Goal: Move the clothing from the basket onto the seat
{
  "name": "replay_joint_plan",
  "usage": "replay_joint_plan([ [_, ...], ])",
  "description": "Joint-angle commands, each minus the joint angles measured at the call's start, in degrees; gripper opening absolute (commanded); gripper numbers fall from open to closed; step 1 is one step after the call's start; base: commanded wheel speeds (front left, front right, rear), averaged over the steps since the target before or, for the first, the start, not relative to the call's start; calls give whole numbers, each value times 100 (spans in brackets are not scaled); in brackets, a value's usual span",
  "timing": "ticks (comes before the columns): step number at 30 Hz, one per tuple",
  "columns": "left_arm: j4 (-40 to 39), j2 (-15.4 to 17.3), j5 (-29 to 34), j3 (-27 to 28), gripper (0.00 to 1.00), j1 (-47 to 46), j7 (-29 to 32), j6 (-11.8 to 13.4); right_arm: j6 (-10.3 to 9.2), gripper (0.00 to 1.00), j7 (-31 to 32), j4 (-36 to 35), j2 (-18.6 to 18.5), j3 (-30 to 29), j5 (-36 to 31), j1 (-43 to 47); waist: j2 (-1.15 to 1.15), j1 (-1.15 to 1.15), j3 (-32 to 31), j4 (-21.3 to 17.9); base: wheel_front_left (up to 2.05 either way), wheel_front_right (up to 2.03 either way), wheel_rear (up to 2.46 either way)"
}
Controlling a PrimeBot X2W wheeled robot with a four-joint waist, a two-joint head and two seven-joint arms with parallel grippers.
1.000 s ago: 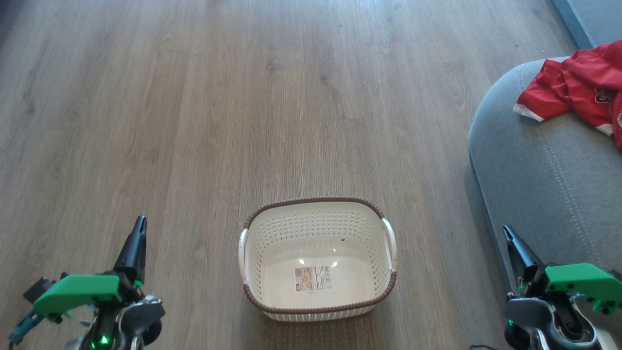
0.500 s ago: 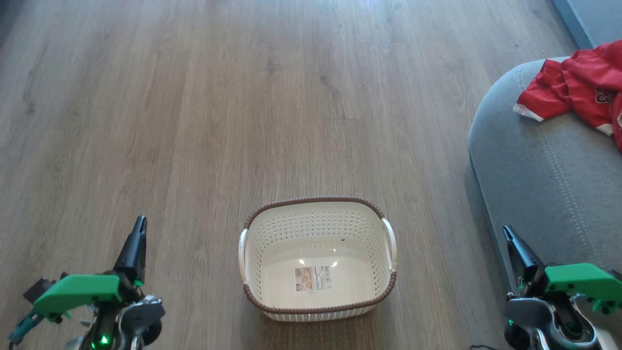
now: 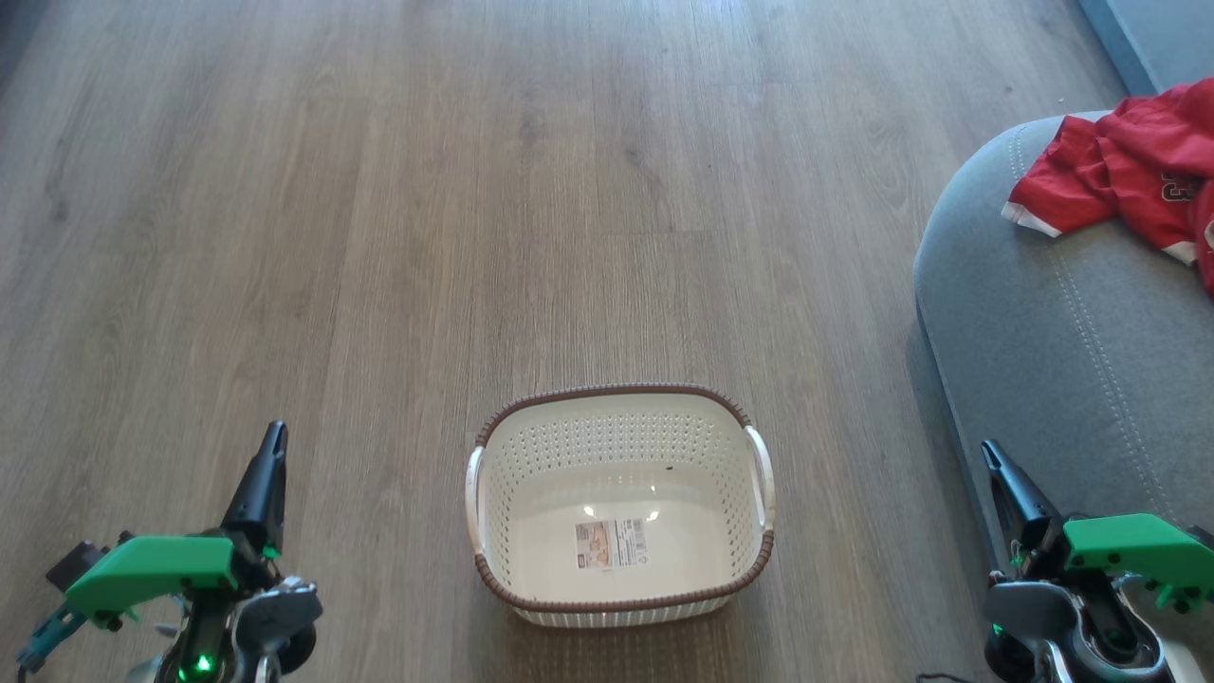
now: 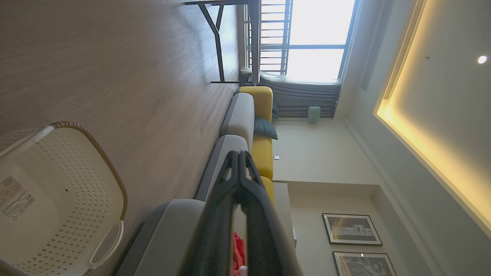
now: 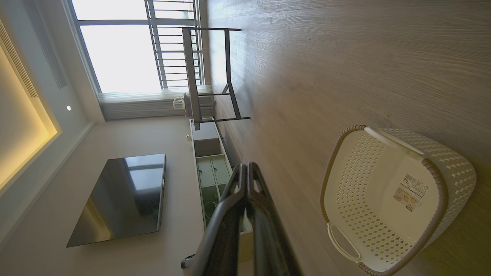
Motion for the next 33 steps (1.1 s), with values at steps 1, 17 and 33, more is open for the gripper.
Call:
replay_joint_plan([
  [1, -169, 25, -4, 210, 0, -320, 26, -40, 41, 0, 44, -212, -81, 99, 33, -275, 0, 0, 0, 0, 0, 0, 0],
  [17, -169, 24, -4, 211, 0, -320, 26, -40, 41, 0, 43, -212, -81, 100, 33, -275, 0, 0, 0, 0, 0, 0, 0],
  [33, -169, 24, -3, 211, 0, -320, 27, -40, 41, 0, 43, -212, -81, 100, 33, -275, 0, 0, 0, 0, 0, 0, 0],
])
